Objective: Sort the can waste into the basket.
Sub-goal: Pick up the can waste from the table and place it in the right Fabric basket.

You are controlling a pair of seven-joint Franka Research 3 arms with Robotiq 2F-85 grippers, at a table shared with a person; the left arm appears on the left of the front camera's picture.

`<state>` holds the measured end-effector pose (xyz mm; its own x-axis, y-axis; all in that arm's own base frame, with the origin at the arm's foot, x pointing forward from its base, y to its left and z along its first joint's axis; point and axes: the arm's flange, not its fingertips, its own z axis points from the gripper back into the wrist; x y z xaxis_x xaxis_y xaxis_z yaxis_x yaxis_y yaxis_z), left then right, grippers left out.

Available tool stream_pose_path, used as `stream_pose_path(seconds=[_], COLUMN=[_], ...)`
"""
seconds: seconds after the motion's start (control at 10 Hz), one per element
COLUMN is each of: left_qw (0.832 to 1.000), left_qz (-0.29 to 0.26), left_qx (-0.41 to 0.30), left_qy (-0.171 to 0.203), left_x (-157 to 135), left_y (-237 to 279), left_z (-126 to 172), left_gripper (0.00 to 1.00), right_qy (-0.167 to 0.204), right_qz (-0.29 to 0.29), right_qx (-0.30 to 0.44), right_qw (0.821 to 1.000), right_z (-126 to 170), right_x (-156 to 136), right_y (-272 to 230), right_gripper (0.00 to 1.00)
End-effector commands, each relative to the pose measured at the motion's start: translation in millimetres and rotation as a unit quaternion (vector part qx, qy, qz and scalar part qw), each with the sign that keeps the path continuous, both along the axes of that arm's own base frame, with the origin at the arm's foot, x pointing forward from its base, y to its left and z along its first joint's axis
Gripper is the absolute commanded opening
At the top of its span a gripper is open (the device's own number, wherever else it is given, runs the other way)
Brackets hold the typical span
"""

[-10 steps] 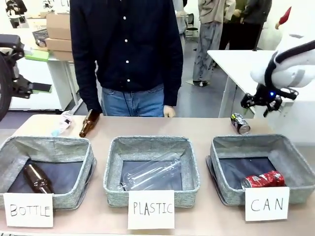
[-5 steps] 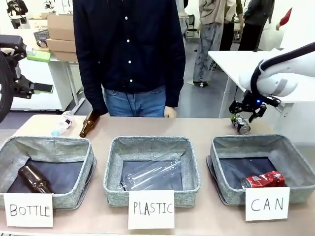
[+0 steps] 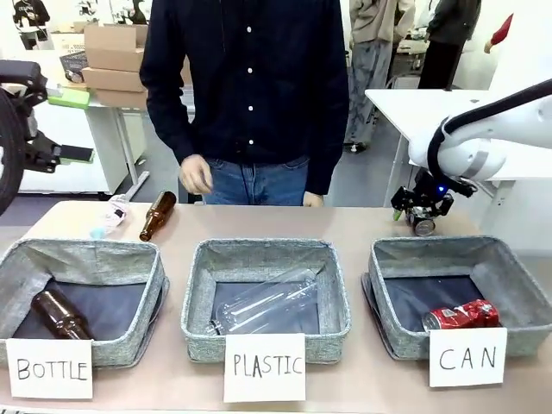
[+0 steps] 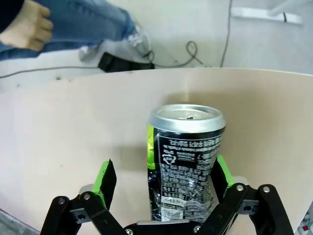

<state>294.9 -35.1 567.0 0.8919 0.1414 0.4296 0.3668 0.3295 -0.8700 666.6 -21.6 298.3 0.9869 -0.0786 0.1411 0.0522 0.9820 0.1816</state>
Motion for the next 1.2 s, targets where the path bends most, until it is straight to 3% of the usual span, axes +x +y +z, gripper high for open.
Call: stream_pose_path(seconds=[0.0, 0.1, 0.2, 0.3, 0.4, 0.6, 0.7, 0.9, 1.1], left_qw=[1.000, 1.000, 1.000, 1.000, 1.000, 1.000, 1.000, 1.000, 1.000], left_qz=[-0.004, -0.004, -0.004, -0.004, -0.004, -0.004, -0.004, -0.004, -0.004], left_qx=[-0.011, -0.011, -0.011, -0.011, -0.011, -0.011, -0.011, -0.011, -0.011], left_qy=[-0.006, -0.006, -0.006, -0.006, -0.006, -0.006, -0.006, -0.006, -0.006], left_x=[0.5, 0.5, 0.5, 0.5, 0.5, 0.5, 0.5, 0.5, 0.5], left_y=[1.0, 1.0, 1.0, 1.0, 1.0, 1.0, 1.0, 1.0, 1.0], left_z=[2.1, 2.1, 2.1, 2.1, 2.1, 2.1, 2.1, 2.1, 2.1], left_gripper=[1.00, 1.00, 1.00, 1.00, 1.00, 1.00, 1.00, 1.00, 1.00], right_qy=[0.003, 0.008, 0.010, 0.015, 0.017, 0.023, 0.025, 0.031, 0.031], right_qz=[0.001, 0.002, 0.003, 0.007, 0.007, 0.013, 0.014, 0.002, 0.007], right_qx=[-0.007, -0.003, -0.005, 0.001, -0.001, -0.006, -0.005, 0.004, 0.005], right_qw=[1.000, 1.000, 1.000, 1.000, 1.000, 1.000, 1.000, 1.000, 0.999], right_z=[4.5, 5.6, 7.1, 7.5, 7.0, 7.4, 7.2, 5.2, 4.6], right_x=[4.1, 4.8, 4.5, 5.2, 5.0, 3.5, 3.2, 3.4, 1.8], right_y=[0.1, 0.4, 2.0, 3.2, 3.6, 2.6, 2.0, 1.5, 1.9], right_gripper=[1.00, 1.00, 0.41, 0.40, 0.00, 0.00, 0.13, 0.00, 0.00])
